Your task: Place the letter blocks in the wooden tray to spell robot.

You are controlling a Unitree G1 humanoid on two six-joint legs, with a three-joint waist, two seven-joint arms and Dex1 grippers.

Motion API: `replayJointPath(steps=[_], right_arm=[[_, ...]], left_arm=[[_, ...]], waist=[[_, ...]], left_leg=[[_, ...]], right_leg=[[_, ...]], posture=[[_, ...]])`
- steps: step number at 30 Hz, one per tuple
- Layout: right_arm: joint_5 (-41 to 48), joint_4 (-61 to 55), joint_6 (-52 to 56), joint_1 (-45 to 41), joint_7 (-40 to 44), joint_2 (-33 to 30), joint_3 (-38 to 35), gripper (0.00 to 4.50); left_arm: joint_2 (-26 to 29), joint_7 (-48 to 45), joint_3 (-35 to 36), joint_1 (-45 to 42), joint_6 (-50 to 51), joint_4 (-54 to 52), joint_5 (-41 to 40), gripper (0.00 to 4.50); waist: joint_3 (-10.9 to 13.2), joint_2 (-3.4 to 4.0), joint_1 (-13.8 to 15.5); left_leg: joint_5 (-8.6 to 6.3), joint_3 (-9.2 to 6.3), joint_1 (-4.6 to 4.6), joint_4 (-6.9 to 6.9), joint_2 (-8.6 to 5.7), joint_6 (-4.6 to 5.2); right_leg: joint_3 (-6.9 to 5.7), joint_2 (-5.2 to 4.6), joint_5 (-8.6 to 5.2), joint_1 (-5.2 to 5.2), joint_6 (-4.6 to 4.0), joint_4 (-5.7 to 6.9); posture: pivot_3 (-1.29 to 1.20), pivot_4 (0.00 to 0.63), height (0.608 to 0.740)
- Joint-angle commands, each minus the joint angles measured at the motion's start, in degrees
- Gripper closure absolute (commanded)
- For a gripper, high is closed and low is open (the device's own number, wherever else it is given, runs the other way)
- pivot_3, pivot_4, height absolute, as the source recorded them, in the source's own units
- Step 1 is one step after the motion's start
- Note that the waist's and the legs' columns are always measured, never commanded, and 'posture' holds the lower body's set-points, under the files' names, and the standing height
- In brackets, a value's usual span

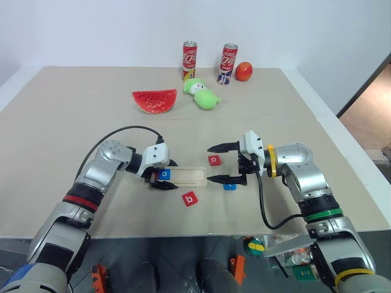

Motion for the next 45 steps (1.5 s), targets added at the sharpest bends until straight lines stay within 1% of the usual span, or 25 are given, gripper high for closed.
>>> replayJointPath(steps=[1, 4, 8, 12, 15, 16, 18, 19, 22, 24, 26, 30, 34, 38, 39, 45], right_arm=[[1.1, -4.02, 0.35, 1.25, 0.04, -0.96, -1.22, 0.0], [1.66, -6.2, 1.53, 2.52, 0.13, -1.33, -1.28, 0.0], [2.73, -9.8, 4.22, 3.56, 0.88, -1.99, -0.86, 0.0], [5.03, -17.0, 9.82, 4.71, 1.07, -1.91, 0.64, 0.0], [4.45, -19.17, 10.4, 5.62, 1.18, -1.28, 2.44, 0.0], [3.81, -19.01, 10.01, 5.8, 1.15, -0.99, 3.19, 0.0], [1.59, -17.55, 7.95, 5.98, 1.25, -0.49, 5.27, 0.0], [0.69, -16.58, 7.11, 5.94, 1.03, -0.06, 6.09, 0.0], [-1.19, -13.61, 4.83, 5.19, 0.46, 1.56, 7.65, 0.0], [-2.06, -11.52, 3.35, 4.55, 0.59, 2.67, 8.32, 0.0], [-2.73, -9.58, 1.95, 3.98, 0.95, 3.59, 9.11, 0.0], [-4.25, -4.71, -1.21, 2.43, 1.97, 5.27, 10.5, 0.0], [-5.71, 1.72, -4.71, 0.5, 2.52, 6.71, 11.09, 0.0], [-6.51, 5.67, -6.86, -0.46, 2.58, 7.93, 11.09, 0.0], [-6.67, 6.11, -7.14, -0.45, 2.55, 8.16, 11.19, 0.26], [-7.24, 3.12, -8.57, 2.89, 5.03, 6.77, 12.25, 0.26]], left_arm=[[0.21, 1.23, 0.49, -1.86, -0.14, 1.68, 1.24, 0.08], [0.85, 1.49, 1.42, -2.27, -0.27, 1.24, 0.8, 0.08], [2.22, 0.45, 3.79, -2.27, 2.27, -3.17, -2.17, 0.08], [6.47, -2.4, 10.0, 1.15, 10.52, -15.53, -11.21, 0.08], [9.96, -2.71, 13.73, 8.17, 18.36, -27.66, -18.13, 0.08], [10.94, -2.23, 15.24, 11.7, 20.09, -31.64, -20.13, 0.08], [11.38, 1.22, 19.75, 21.56, 21.58, -39.45, -23.17, 0.08], [10.52, 3.89, 21.94, 26.25, 21.42, -42.73, -23.96, 0.08], [7.61, 10.98, 25.17, 36.8, 18.16, -48.5, -22.74, 0.08], [5.77, 14.48, 25.96, 42.08, 16.51, -51.73, -22.33, 0.08], [4.39, 17.5, 26.11, 46.33, 15.49, -54.83, -22.35, 0.08], [3.86, 20.13, 25.32, 52.37, 13.58, -57.98, -21.28, 0.08], [4.0, 21.69, 24.54, 56.32, 11.38, -59.17, -20.28, 0.08], [4.47, 22.24, 23.82, 58.59, 9.06, -59.21, -18.85, 0.08], [4.53, 22.38, 23.61, 59.08, 8.59, -59.2, -18.37, 0.02], [4.65, 23.9, 22.55, 59.49, 7.82, -59.01, -17.55, 0.02]], waist=[[0.0, 0.0, 0.03], [0.0, 0.0, 0.02], [0.01, 0.01, 0.03], [0.05, 0.03, -0.04], [0.04, 0.04, -0.15], [0.03, 0.06, -0.31], [0.04, 0.08, -0.41], [0.05, 0.08, -0.36], [0.06, 0.05, -0.6], [0.07, 0.03, -0.2], [0.07, 0.02, 0.06], [0.06, 0.0, 0.16], [0.05, -0.01, 0.16], [0.05, -0.01, 0.16], [0.05, -0.01, 0.16], [0.05, 0.0, 0.16]], left_leg=[[0.0, -0.01, -0.01, 0.01, 0.0, 0.0], [0.0, 0.03, -0.01, 0.04, -0.01, 0.0], [0.0, 0.0, -0.01, 0.04, 0.0, 0.0], [0.0, 0.0, -0.11, 0.03, 0.06, 0.0], [-0.01, -0.04, -0.09, 0.0, 0.08, -0.02], [-0.02, -0.03, -0.07, 0.0, 0.08, -0.03], [-0.08, -0.07, -0.02, -0.03, 0.11, -0.12], [-0.08, -0.05, -0.01, -0.04, 0.11, -0.13], [-0.14, -0.06, 0.04, 0.0, 0.14, -0.24], [-0.1, -0.14, 0.03, 0.06, 0.11, -0.3], [0.0, -0.2, 0.05, 0.08, 0.08, -0.41], [0.05, 0.09, 0.24, 0.09, 0.03, -0.42], [0.05, 0.25, 0.3, 0.07, -0.01, -0.42], [0.04, 0.27, 0.3, 0.02, -0.01, -0.43], [0.04, 0.27, 0.29, -0.01, -0.01, -0.43], [0.04, 0.26, 0.29, -0.1, 0.03, -0.43]], right_leg=[[-0.01, -0.01, 0.01, 0.01, 0.01, 0.0], [0.02, -0.03, 0.02, 0.01, 0.04, 0.0], [0.01, -0.01, 0.03, 0.01, 0.04, 0.0], [-0.01, 0.01, 0.03, -0.1, 0.03, 0.0], [-0.04, 0.02, -0.03, -0.07, 0.01, 0.0], [-0.04, 0.02, -0.05, -0.07, 0.02, 0.01], [-0.1, -0.02, -0.17, -0.02, -0.03, 0.02], [-0.09, -0.04, -0.17, -0.03, -0.03, 0.02], [-0.2, -0.16, -0.2, 0.05, -0.07, 0.01], [-0.3, -0.18, -0.17, 0.08, -0.1, 0.01], [-0.36, -0.21, -0.21, 0.13, -0.32, -0.01], [-0.32, -0.43, -0.16, 0.24, -0.33, -0.03], [-0.33, -0.56, -0.14, 0.25, -0.34, -0.08], [-0.33, -0.58, -0.16, 0.22, -0.33, -0.09], [-0.34, -0.58, -0.17, 0.21, -0.34, -0.09], [-0.35, -0.55, -0.2, 0.16, -0.4, -0.09]], posture=[[0.0, 0.15, 0.74], [0.0, 0.15, 0.74], [0.0, 0.15, 0.74], [0.0, 0.15, 0.74], [0.0, 0.15, 0.74], [0.0, 0.15, 0.74], [0.0, 0.15, 0.74], [0.0, 0.15, 0.74], [0.0, 0.15, 0.74], [0.0, 0.15, 0.74], [0.0, 0.15, 0.74], [0.0, 0.15, 0.74], [0.0, 0.15, 0.74], [0.0, 0.15, 0.74], [0.0, 0.15, 0.74], [0.0, 0.15, 0.74]])
